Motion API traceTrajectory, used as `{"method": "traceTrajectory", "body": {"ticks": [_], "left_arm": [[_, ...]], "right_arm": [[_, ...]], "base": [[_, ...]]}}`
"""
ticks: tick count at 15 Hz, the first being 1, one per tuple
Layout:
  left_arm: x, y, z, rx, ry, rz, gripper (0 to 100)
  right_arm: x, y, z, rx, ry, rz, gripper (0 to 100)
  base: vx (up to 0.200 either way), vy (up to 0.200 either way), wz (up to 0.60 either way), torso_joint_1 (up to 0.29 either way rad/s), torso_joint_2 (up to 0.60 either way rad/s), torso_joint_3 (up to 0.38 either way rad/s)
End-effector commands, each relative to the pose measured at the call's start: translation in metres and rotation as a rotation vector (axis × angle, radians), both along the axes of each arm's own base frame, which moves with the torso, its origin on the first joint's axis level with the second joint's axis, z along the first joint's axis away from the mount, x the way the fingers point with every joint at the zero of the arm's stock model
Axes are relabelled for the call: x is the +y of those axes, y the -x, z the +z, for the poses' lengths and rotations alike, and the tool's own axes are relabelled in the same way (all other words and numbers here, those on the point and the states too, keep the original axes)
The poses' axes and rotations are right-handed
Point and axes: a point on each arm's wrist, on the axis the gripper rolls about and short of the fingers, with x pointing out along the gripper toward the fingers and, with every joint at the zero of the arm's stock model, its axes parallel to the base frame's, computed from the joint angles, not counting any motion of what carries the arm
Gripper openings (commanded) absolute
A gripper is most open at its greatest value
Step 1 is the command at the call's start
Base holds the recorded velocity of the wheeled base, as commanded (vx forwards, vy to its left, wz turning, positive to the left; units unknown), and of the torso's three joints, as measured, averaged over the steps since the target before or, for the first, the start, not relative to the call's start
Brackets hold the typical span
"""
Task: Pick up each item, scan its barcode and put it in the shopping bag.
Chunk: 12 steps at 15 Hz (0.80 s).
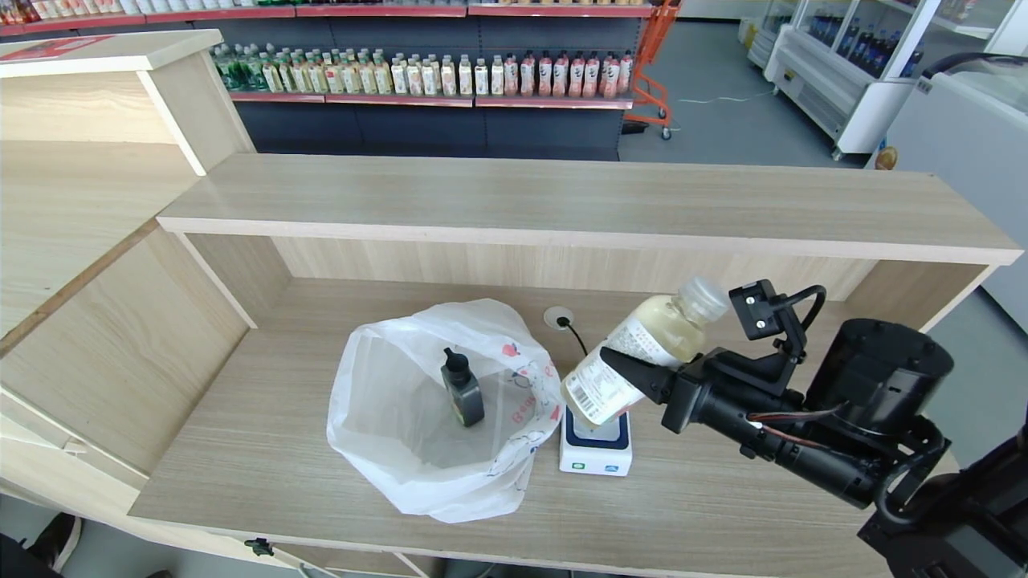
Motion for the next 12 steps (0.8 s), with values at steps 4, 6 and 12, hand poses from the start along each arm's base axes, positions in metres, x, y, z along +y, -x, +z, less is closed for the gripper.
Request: {"method": "traceTrajectory", "body": {"ticks": [4,6,12], "left_arm": [[0.0,0.0,0.0,0.0,0.001,0.001,100],[0.0,0.0,0.0,0.0,0.001,-0.001,100],[0.0,0.0,0.0,0.0,0.001,0.001,100]], "right_arm": [[0.005,-0.012,-0.006,0.011,0.006,-0.007,0],[0.008,-0.018,-0.01,0.016,0.009,-0.011,0],[0.02,-0.04,-0.033,0.046,0.032,-0.013,0]], "base": [[0.0,0.1,0.0,0.001,0.0,0.0],[0.0,0.1,0.0,-0.004,0.0,0.001],[0.0,0.0,0.0,0.0,0.0,0.0]]}}
